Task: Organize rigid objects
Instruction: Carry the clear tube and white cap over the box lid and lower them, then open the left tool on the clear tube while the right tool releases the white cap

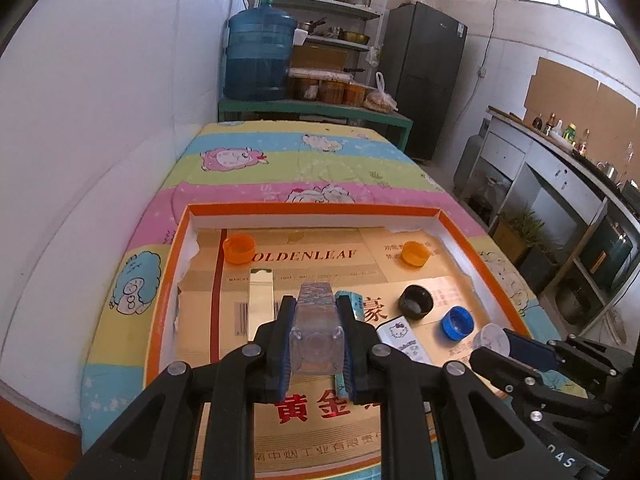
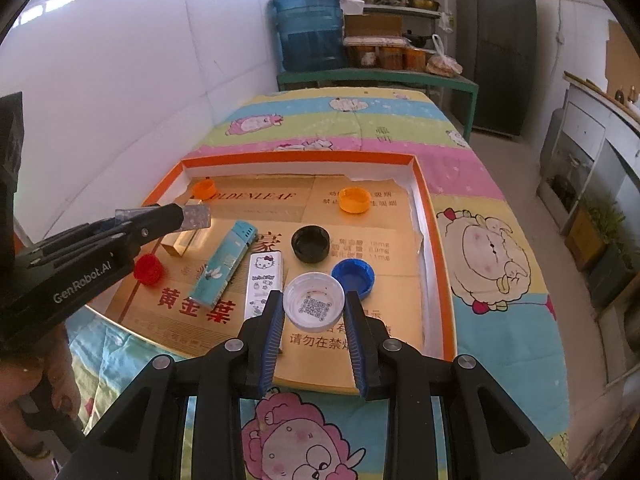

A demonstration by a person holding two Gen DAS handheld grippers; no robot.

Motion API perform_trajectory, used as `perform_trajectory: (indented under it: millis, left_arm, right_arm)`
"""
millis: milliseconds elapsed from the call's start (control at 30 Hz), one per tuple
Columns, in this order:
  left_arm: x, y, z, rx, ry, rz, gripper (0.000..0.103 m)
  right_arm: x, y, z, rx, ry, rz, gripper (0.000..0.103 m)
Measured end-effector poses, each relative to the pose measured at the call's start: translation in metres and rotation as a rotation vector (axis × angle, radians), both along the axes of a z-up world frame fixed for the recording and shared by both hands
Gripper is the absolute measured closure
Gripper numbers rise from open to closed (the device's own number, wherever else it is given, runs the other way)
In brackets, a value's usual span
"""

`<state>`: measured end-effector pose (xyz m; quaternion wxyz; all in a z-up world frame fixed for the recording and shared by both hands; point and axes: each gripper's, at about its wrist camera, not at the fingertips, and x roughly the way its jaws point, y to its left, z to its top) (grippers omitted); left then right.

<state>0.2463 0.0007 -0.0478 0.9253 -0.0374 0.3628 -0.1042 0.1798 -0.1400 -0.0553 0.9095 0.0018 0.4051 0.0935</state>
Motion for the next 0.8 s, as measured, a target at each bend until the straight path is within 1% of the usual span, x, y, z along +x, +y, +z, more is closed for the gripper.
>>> perform_trajectory:
  millis: [333,567,800]
  left_arm:
    - [0.007,-0.003,-0.016,0.021,0.036,-0.001,0.083]
    - [0.01,-0.005,-0.031,0.026,0.101,-0.009,0.083]
    - [0.009,-0.005,-0.034,0.033,0.109,-0.011,0.083]
  right_arm:
    - [0.002,0.001,-0.007,0.002,0.018,0.01,0.072]
    - [0.002,-0.001,-0.01,0.0,0.038,0.015,0.072]
    - [0.004,-0.002,-0.014,-0.008,0.055,0.016,0.072]
